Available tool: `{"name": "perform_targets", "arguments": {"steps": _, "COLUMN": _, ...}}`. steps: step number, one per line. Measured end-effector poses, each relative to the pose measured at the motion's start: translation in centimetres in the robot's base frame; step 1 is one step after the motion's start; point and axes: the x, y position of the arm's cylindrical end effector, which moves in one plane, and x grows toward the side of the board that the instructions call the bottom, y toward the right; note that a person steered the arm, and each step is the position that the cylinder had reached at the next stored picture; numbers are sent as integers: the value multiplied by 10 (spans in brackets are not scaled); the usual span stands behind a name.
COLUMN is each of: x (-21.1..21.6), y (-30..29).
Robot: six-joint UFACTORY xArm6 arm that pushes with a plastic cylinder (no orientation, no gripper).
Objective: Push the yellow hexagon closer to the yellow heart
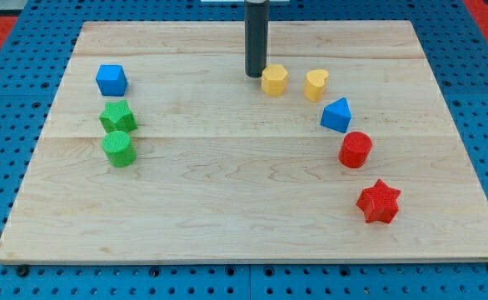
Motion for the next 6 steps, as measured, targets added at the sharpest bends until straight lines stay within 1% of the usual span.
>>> {"name": "perform_targets", "arguments": {"steps": 1, "x": 1, "y": -21}}
{"name": "perform_targets", "arguments": {"steps": 2, "x": 41, "y": -31}}
{"name": "perform_targets", "arguments": {"steps": 3, "x": 36, "y": 11}}
{"name": "perform_targets", "arguments": {"steps": 4, "x": -1, "y": 8}}
{"name": "perform_targets", "arguments": {"steps": 5, "x": -10, "y": 45}}
{"name": "perform_targets", "arguments": {"steps": 6, "x": -21, "y": 41}}
